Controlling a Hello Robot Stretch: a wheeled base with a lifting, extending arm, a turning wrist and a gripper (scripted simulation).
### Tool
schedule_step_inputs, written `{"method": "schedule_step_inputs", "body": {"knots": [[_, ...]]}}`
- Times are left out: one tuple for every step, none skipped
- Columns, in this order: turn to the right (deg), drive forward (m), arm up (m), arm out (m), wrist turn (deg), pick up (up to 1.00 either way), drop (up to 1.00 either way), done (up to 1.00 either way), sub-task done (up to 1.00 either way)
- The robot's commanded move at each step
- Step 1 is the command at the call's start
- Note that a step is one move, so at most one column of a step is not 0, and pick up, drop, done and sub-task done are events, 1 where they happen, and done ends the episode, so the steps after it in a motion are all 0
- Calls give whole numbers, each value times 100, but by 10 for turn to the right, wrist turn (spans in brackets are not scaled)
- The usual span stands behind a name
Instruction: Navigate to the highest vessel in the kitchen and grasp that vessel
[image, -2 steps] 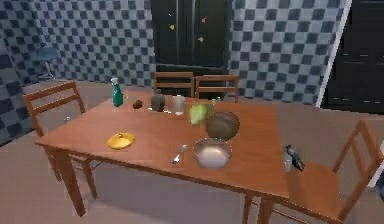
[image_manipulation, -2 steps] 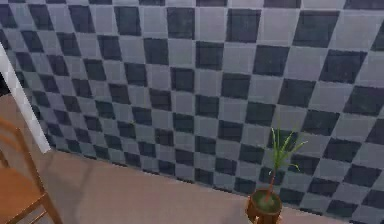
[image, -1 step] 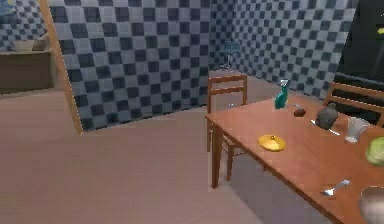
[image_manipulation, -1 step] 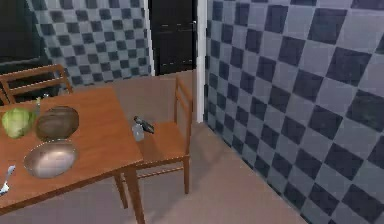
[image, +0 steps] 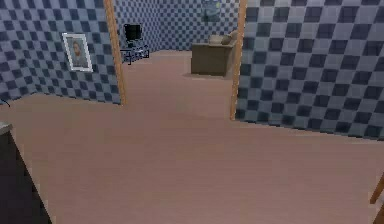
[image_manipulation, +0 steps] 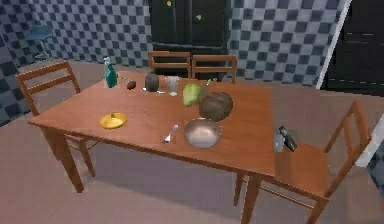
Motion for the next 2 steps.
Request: {"method": "schedule_step_inputs", "body": {"knots": [[-180,0,0,0,0,0,0,0,0],[450,0,0,0,0,0,0,0,0]]}}
